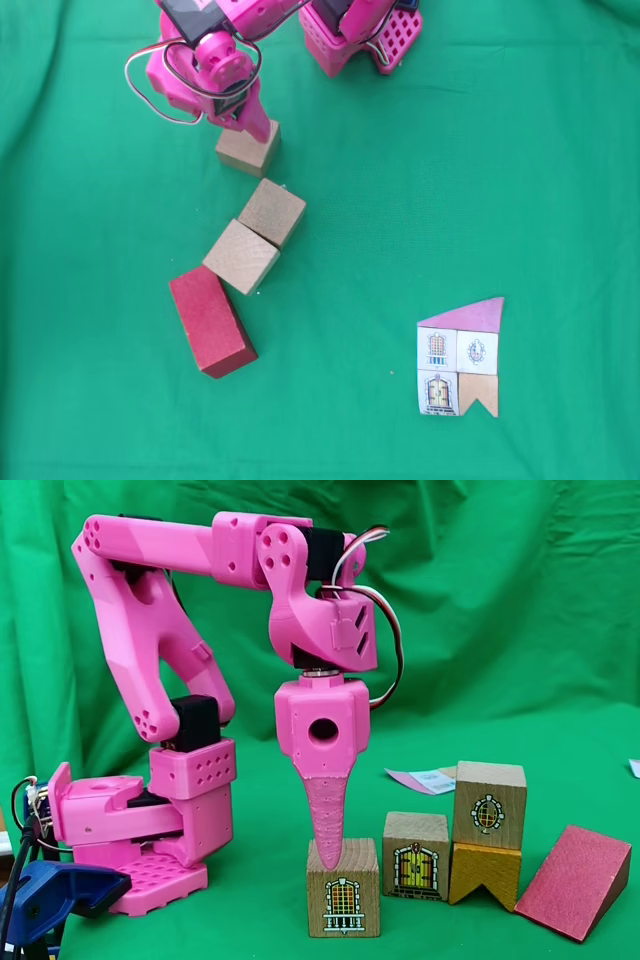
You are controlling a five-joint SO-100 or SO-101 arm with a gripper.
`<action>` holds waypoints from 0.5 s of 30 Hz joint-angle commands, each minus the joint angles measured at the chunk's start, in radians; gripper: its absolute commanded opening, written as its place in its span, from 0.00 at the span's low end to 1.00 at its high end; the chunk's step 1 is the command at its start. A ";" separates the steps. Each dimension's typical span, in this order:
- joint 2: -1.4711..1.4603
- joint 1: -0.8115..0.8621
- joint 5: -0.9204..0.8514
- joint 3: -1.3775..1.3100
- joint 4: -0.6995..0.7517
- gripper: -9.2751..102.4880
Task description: Grasp some building blocks and build the house on the picture.
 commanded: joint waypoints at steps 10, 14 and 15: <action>-0.049 -0.055 -0.011 -0.020 -0.025 0.37; -0.035 -0.081 -0.011 -0.020 -0.012 0.37; -0.035 -0.091 -0.011 -0.020 -0.012 0.37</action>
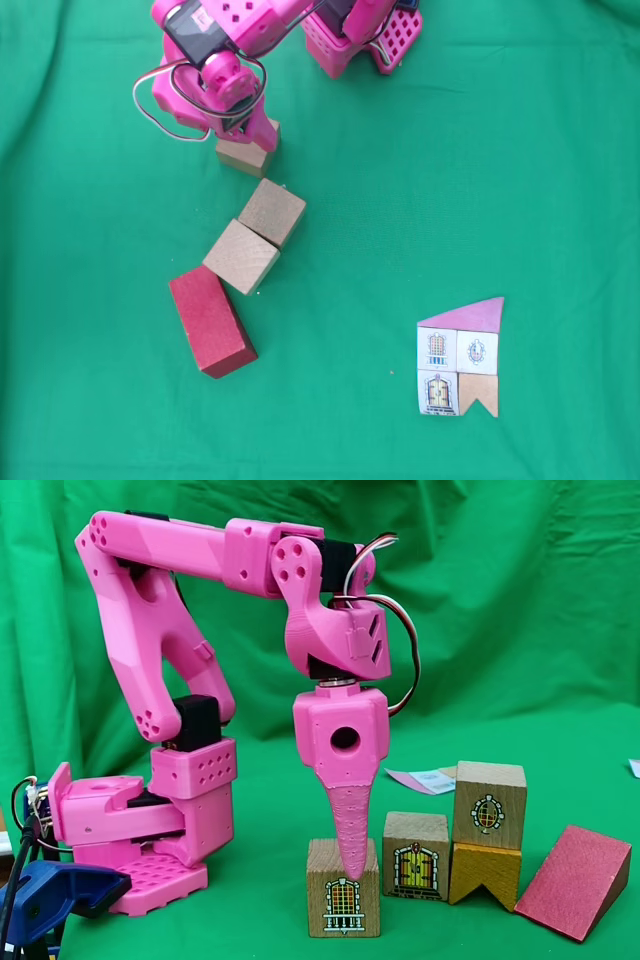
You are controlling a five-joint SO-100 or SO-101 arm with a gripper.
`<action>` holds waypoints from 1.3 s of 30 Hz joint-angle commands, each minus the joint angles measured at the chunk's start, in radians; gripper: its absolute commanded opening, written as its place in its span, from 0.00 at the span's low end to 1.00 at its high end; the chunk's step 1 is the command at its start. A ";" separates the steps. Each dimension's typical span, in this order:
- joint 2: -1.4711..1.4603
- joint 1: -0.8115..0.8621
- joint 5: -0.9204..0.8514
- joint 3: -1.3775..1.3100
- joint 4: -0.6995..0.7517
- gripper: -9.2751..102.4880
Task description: Grasp some building blocks and build the house on the picture.
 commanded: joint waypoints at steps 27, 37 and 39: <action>-0.005 -0.055 -0.008 0.069 -0.011 0.37; -0.074 -0.049 -0.008 0.052 -0.025 0.37; -0.084 -0.049 -0.008 0.052 -0.066 0.37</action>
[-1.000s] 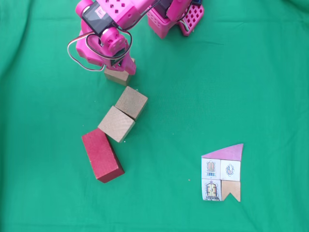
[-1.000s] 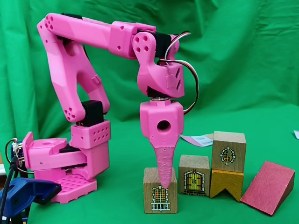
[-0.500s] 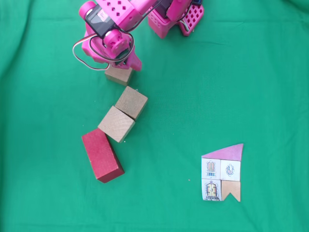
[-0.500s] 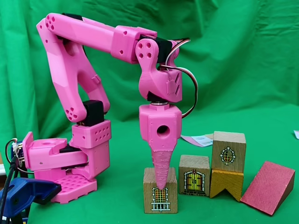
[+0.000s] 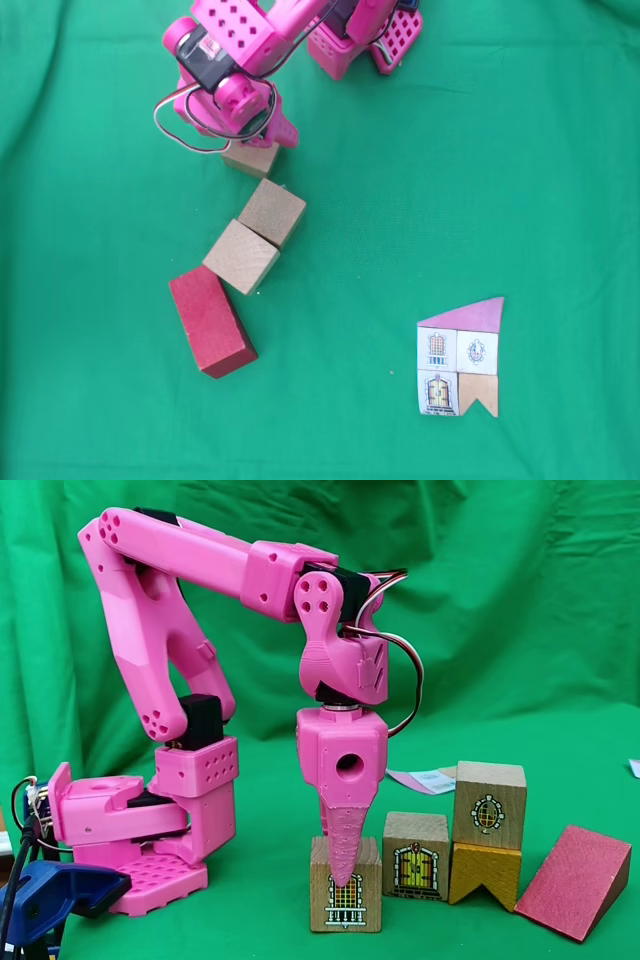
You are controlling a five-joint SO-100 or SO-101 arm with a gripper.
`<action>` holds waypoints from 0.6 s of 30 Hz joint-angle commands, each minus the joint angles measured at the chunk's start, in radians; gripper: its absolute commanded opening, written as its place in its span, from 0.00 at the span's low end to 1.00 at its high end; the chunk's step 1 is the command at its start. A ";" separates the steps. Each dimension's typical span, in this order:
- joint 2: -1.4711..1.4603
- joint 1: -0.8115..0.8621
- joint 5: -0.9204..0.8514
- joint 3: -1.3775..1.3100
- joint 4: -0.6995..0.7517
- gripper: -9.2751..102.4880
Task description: Grasp some building blocks and build the house on the picture.
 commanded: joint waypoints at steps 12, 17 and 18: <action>-0.052 0.005 -0.008 -0.005 -0.123 0.36; -0.049 0.005 -0.008 -0.005 -0.118 0.36; -0.049 0.005 -0.008 -0.005 -0.118 0.36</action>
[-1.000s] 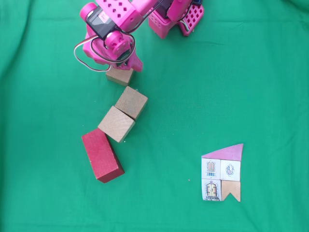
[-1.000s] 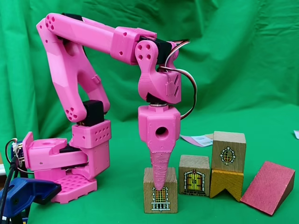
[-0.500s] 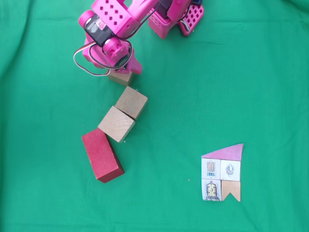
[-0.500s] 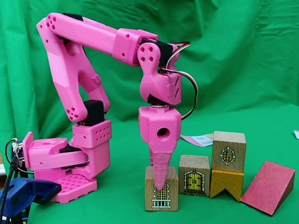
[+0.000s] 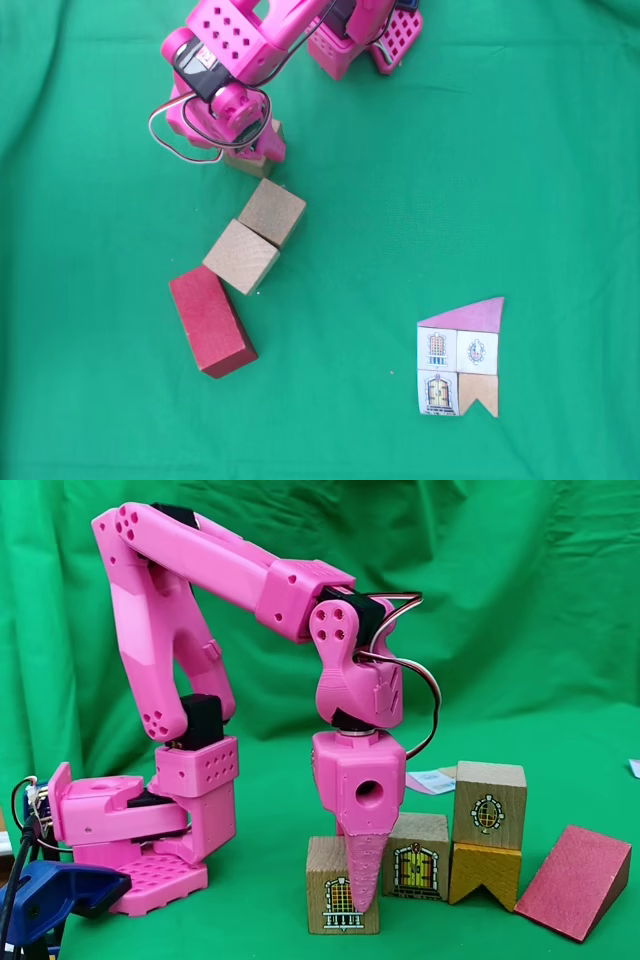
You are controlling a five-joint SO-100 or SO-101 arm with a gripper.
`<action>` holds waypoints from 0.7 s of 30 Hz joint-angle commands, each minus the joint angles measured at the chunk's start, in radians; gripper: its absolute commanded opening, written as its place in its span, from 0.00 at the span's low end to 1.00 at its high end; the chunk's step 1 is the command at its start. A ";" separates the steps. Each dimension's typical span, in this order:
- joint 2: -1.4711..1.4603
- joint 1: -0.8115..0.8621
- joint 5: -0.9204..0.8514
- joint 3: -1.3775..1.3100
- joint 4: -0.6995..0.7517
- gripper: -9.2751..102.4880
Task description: Grasp some building blocks and build the house on the picture.
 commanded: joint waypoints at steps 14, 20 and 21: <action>0.021 0.006 0.002 -0.003 -0.002 0.27; 0.150 0.002 0.006 -0.006 0.002 0.27; 0.184 0.002 0.006 -0.005 0.005 0.27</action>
